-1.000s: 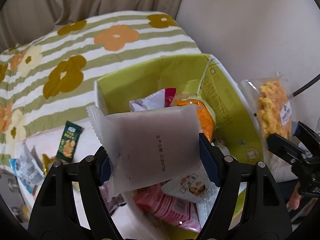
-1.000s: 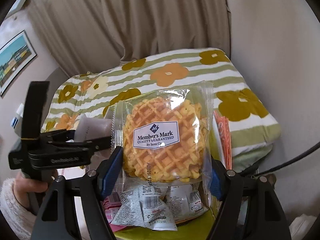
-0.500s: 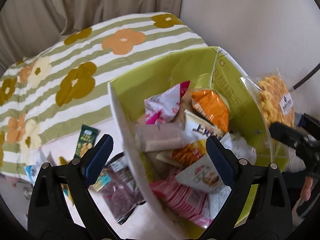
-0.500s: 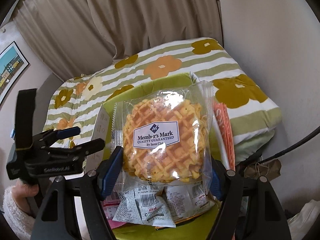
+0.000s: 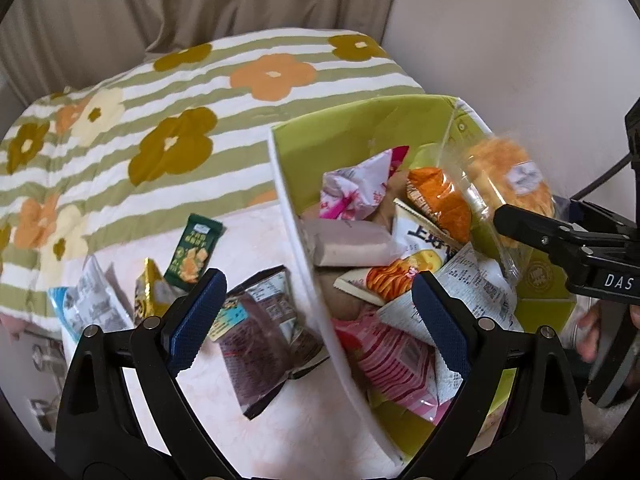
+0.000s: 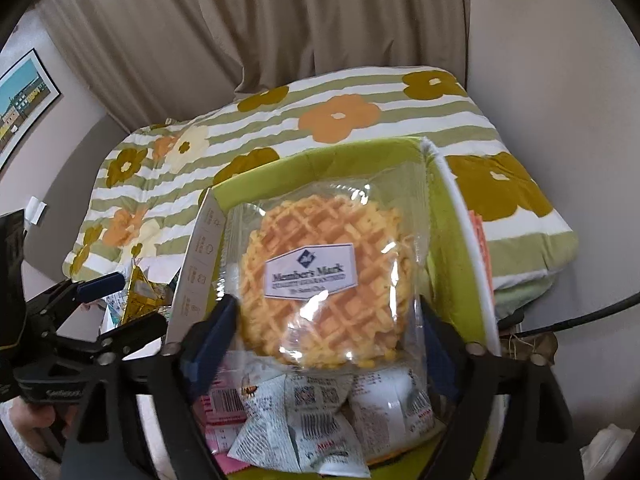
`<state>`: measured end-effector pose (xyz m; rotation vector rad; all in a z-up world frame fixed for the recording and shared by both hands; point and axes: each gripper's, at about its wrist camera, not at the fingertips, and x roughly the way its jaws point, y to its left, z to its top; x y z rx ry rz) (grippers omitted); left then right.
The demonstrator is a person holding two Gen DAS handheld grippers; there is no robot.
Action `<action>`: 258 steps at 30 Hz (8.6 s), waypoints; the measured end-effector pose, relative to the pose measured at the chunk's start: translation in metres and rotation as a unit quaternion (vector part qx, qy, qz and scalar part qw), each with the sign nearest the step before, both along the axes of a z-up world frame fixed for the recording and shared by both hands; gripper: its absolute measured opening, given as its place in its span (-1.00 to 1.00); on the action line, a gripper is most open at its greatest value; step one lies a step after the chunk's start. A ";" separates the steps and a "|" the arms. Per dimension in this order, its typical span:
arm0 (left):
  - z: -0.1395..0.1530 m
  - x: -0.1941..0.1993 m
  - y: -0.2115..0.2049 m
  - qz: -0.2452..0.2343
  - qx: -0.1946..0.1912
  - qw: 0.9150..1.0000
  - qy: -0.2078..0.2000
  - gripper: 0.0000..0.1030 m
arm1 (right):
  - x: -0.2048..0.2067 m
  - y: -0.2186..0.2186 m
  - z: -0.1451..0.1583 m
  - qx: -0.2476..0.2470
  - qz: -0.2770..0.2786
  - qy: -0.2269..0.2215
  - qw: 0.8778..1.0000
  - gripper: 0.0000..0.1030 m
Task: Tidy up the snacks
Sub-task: 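Carry both packets over the yellow-green box and open both tools, then move both tools back over the remaining bags on the table, then grasp the blue-white MPM bag with left tool while right tool grasps the gold Pillows bag, then carry both bags into the yellow-green box and open the left tool, then open the right tool over the box to drop the gold Pillows bag, then grasp the green cracker packet with left tool while right tool approaches the purple bag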
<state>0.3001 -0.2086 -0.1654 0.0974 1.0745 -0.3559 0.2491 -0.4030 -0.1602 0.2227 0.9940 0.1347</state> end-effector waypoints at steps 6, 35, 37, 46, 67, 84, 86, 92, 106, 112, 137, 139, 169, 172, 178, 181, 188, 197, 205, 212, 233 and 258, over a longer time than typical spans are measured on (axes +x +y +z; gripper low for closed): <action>0.001 -0.015 0.009 0.018 -0.002 1.000 0.001 0.81 | -0.013 0.008 0.003 -0.016 0.023 -0.026 0.999 0.92; 0.033 -0.119 0.100 0.148 0.011 0.988 -0.053 0.81 | -0.064 0.070 0.050 0.008 0.151 -0.104 0.983 0.92; 0.034 -0.120 0.112 0.152 0.012 0.987 -0.056 0.81 | -0.062 0.079 0.051 0.009 0.157 -0.106 0.982 0.93; 0.023 -0.101 0.184 0.140 0.032 0.988 -0.048 0.81 | -0.047 0.141 0.046 -0.007 0.153 -0.100 0.983 0.92; -0.066 0.033 0.277 -0.146 0.127 0.981 0.023 0.81 | 0.023 0.282 -0.042 -0.067 0.088 0.026 0.994 0.92; -0.138 0.076 0.257 -0.254 0.140 0.955 0.069 0.81 | 0.046 0.296 -0.085 -0.088 0.052 0.065 0.993 0.92; -0.142 0.078 0.256 -0.253 0.135 0.955 0.074 0.81 | 0.049 0.297 -0.088 -0.091 0.057 0.066 0.992 0.92; -0.149 0.086 0.258 -0.238 0.107 0.961 0.093 0.77 | 0.057 0.300 -0.095 -0.083 0.067 0.066 0.992 0.92; -0.126 0.090 0.284 -0.152 0.040 0.983 0.098 0.31 | 0.068 0.306 -0.113 -0.079 0.095 0.078 0.989 0.92; -0.113 0.084 0.304 -0.093 0.005 0.991 0.098 0.29 | 0.071 0.312 -0.118 -0.090 0.109 0.081 0.987 0.91; -0.064 0.042 0.346 0.016 -0.066 0.995 0.070 0.29 | 0.051 0.325 -0.083 -0.081 0.128 0.048 0.987 0.10; -0.055 0.040 0.345 0.018 -0.070 0.995 0.062 0.29 | 0.046 0.324 -0.071 -0.069 0.123 0.037 0.989 0.10; 0.045 -0.007 0.050 -0.020 -0.105 0.994 -0.021 0.29 | -0.051 0.061 0.055 -0.051 0.058 -0.091 0.993 0.09; 0.032 -0.002 0.014 -0.020 -0.104 0.994 0.000 0.29 | -0.054 0.035 0.050 -0.071 0.053 -0.082 0.993 0.09; 0.018 0.005 -0.035 -0.026 -0.079 0.996 0.017 0.29 | -0.056 -0.004 0.039 -0.068 0.043 -0.065 0.995 0.09; 0.012 0.009 -0.050 -0.027 -0.055 0.998 0.018 0.32 | -0.055 -0.016 0.033 -0.064 0.035 -0.060 0.996 0.09; 0.011 0.007 -0.060 -0.020 -0.006 1.000 -0.010 0.97 | -0.056 -0.030 0.027 -0.068 0.027 -0.049 0.996 0.09; 0.017 -0.013 -0.027 0.011 0.015 0.999 -0.031 0.97 | -0.052 -0.034 0.015 -0.097 0.027 -0.031 0.994 0.09; 0.020 -0.024 0.003 0.043 0.000 0.998 -0.045 0.97 | -0.043 -0.018 0.005 -0.142 0.036 -0.015 0.989 0.21; 0.024 -0.037 0.026 0.066 0.004 0.996 -0.055 0.97 | -0.056 -0.018 0.020 -0.075 0.027 -0.079 0.994 0.97; 0.046 -0.092 0.113 0.134 -0.002 0.988 -0.080 0.97 | -0.098 0.042 0.049 -0.045 0.108 -0.125 0.985 0.98; 0.004 0.053 0.210 -0.061 -0.042 0.997 0.002 0.97 | -0.051 0.256 -0.003 -0.131 0.055 -0.066 0.988 0.97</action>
